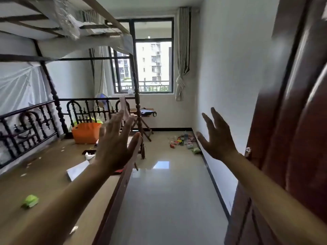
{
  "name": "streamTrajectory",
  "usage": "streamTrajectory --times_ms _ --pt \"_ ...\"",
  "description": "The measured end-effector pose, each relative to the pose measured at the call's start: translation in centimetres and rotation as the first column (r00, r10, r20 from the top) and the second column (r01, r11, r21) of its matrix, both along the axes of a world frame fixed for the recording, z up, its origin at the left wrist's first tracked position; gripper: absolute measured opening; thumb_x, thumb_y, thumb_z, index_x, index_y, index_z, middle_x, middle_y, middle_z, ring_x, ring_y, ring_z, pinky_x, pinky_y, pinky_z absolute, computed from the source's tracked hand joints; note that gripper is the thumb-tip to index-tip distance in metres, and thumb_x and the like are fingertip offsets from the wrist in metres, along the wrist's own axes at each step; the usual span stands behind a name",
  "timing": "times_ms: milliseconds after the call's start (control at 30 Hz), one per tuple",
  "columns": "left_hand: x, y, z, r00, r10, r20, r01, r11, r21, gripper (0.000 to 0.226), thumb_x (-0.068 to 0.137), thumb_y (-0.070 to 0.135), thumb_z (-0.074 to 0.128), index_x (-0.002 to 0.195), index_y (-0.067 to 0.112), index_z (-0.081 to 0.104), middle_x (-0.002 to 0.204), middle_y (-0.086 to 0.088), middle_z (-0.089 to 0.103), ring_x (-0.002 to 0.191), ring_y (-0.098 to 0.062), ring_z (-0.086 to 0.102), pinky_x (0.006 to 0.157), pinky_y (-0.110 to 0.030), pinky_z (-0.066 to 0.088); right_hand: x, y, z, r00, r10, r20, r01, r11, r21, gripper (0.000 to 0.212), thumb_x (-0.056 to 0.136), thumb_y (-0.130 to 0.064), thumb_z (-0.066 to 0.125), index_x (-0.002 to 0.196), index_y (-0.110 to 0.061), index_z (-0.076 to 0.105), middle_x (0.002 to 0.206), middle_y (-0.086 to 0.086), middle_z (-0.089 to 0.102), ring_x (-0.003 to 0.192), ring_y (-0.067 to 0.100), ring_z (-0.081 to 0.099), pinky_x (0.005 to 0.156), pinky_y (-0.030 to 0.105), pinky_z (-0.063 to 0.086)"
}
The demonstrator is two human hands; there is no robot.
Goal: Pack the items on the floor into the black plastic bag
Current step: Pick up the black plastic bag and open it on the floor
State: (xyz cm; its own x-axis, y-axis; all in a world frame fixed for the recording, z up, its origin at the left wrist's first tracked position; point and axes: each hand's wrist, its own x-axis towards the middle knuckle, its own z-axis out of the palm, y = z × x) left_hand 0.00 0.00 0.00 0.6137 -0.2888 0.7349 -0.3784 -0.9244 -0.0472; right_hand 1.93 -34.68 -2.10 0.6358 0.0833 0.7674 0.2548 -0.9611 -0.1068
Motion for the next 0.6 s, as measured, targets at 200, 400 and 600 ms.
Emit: streamTrajectory --times_ms 200,400,600 --pt "13.9 -0.1 0.8 0.995 -0.006 -0.100 0.000 0.998 -0.063 0.065 0.098 0.057 0.023 0.149 0.018 0.032 0.158 -0.016 0.024 0.144 -0.033 0.026 0.107 -0.059 0.034 12.0 0.2 -1.1 0.993 -0.032 -0.112 0.030 0.999 -0.023 0.068 0.093 -0.050 0.051 0.151 -0.020 0.033 0.164 0.013 0.013 0.149 0.031 0.018 0.117 0.046 0.025" --pt "26.9 -6.7 -2.1 0.986 -0.082 -0.144 0.075 0.995 -0.060 0.066 0.097 0.058 0.022 0.150 0.020 0.031 0.160 -0.014 0.021 0.145 -0.034 0.026 0.109 -0.058 0.030 23.0 -5.1 -2.8 0.990 -0.080 -0.118 0.078 0.997 -0.028 0.071 0.092 -0.058 0.038 0.152 -0.021 0.029 0.165 0.010 0.009 0.150 0.028 0.015 0.118 0.044 0.023" --pt "41.2 -13.2 -3.0 0.985 -0.071 -0.157 0.065 0.997 -0.043 0.067 0.097 0.060 0.019 0.152 0.022 0.028 0.161 -0.014 0.019 0.149 -0.033 0.017 0.113 -0.060 0.025 36.9 -11.7 -3.4 0.984 -0.106 -0.147 0.110 0.994 0.024 0.075 0.093 -0.064 0.031 0.154 -0.022 0.023 0.165 0.011 0.006 0.151 0.028 0.010 0.118 0.046 0.020"
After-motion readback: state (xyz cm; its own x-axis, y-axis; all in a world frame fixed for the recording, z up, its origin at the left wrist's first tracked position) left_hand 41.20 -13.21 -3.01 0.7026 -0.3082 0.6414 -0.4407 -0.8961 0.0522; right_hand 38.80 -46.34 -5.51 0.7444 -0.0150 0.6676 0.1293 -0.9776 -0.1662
